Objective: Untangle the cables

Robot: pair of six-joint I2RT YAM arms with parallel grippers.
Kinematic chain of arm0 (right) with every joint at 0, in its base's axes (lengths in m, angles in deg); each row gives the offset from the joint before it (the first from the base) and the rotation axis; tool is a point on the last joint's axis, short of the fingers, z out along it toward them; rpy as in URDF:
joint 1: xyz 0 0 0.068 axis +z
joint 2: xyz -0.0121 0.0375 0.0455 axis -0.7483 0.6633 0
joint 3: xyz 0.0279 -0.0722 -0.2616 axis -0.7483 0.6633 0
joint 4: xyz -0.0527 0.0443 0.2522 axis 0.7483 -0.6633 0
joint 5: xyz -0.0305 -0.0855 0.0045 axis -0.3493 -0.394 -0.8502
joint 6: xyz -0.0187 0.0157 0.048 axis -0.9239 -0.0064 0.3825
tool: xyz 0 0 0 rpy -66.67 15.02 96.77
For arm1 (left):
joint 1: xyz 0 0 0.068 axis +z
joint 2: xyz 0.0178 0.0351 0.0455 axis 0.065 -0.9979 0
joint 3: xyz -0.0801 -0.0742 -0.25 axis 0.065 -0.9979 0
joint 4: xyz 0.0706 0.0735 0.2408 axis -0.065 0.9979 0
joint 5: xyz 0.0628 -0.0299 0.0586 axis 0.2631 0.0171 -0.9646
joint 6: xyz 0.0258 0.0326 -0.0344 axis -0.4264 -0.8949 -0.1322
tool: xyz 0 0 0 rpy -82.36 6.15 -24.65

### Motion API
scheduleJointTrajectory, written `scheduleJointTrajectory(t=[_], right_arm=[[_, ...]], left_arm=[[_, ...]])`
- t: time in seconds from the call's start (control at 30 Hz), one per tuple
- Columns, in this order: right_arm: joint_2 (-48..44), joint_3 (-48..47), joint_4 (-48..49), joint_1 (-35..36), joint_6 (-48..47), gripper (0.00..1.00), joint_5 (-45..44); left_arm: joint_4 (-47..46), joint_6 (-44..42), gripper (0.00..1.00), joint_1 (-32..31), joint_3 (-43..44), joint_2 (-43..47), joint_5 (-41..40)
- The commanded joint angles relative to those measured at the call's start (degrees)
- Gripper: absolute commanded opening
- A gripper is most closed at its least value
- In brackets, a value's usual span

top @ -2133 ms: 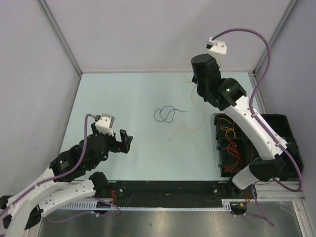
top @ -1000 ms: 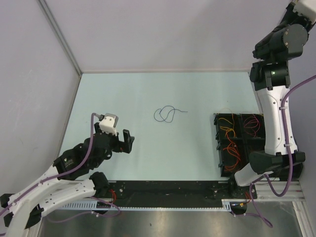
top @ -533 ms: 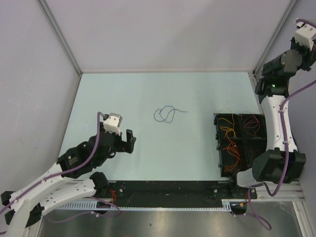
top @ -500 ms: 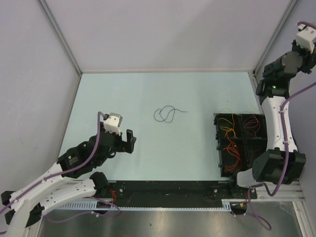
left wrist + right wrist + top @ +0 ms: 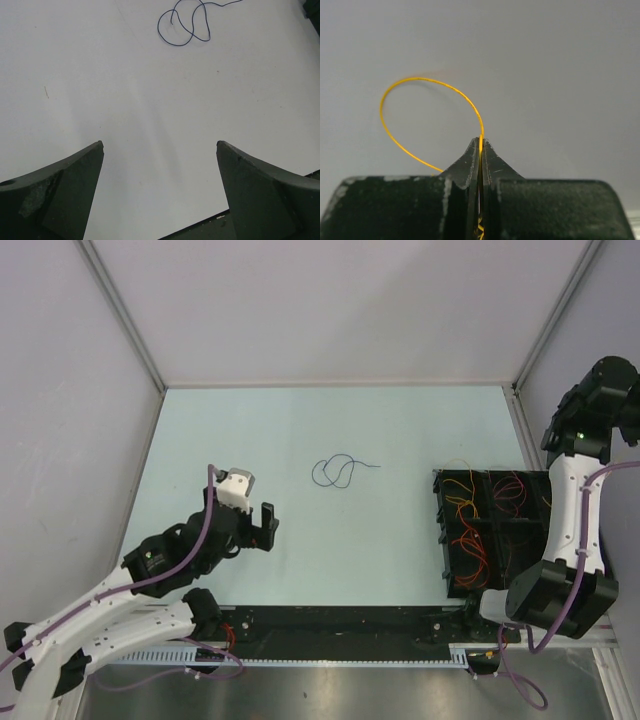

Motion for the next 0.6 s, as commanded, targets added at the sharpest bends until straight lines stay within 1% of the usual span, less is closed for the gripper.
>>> scheduleJointTrajectory(t=[0.0, 0.07, 0.13, 0.23, 0.4, 0.47, 0.57], right_arm=[[-1.63, 0.88, -16.91, -0.41, 18.96, 0.00, -2.48], [-1.72, 2.72, -19.67, -0.59, 21.10, 0.00, 0.68], [-1.63, 4.65, -20.38, -0.59, 23.22, 0.00, 3.58], [-1.19, 7.02, -18.46, -0.77, 22.61, 0.00, 6.93], [2.23, 7.21, -18.27, -0.85, 22.95, 0.00, 6.33], [3.02, 7.21, -20.20, -1.12, 25.67, 0.00, 4.66], [4.60, 7.30, -24.49, -2.17, 31.03, 0.00, 5.53]], left_arm=[[-1.65, -1.04, 1.00, 0.31, 0.04, 0.67, 0.14], [-1.73, -1.04, 1.00, 0.31, 0.04, 1.02, 0.14], [-1.82, -1.04, 1.00, 0.31, -0.04, 1.38, 0.14], [-1.74, -1.04, 1.00, 0.31, -0.04, 1.81, 0.05], [-1.91, -1.04, 1.00, 0.31, -0.13, 2.26, -0.04], [-1.91, -1.04, 1.00, 0.31, -0.13, 1.99, 0.14], [-1.74, -1.04, 1.00, 0.31, -0.04, 1.55, 0.14]])
